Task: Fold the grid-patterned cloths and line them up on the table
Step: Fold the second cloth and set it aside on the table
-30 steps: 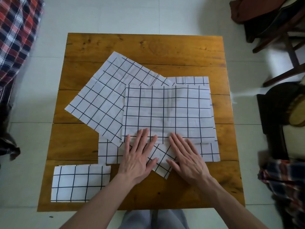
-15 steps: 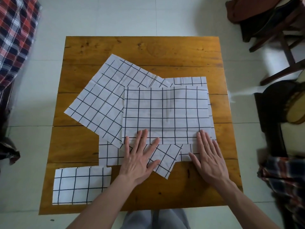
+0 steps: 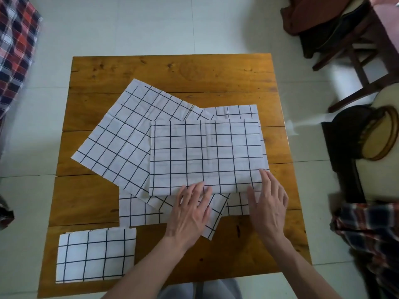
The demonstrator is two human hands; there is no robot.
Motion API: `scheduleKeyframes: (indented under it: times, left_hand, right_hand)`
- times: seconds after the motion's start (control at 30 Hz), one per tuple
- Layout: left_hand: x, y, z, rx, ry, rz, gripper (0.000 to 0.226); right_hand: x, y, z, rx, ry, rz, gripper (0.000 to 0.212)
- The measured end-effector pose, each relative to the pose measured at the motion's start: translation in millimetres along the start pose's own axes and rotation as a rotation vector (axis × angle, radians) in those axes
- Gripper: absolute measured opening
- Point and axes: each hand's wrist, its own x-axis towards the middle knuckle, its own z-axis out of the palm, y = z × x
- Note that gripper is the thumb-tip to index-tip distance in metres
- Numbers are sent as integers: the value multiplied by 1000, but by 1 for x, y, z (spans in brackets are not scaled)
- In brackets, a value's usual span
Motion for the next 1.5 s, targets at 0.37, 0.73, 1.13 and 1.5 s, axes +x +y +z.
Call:
scheduleKeyframes:
  times: [0.37,0.73,1.13,1.5]
  left_hand:
    - [10,24,-3,39,-10,14,57]
    - [9,23,-1,6,-4,3,60]
    - [7,27,1,-56,-5,-20,58]
    - [-17,-1,9,-124,-15,-247,69]
  right_hand:
    - [24,-13,-12,170,-105,515,49]
    - [33,-31,-29,522,-156,726,52]
    - [40,-50,-27,966,11,1021,67]
    - [27,-52,-41,961,39,962,15]
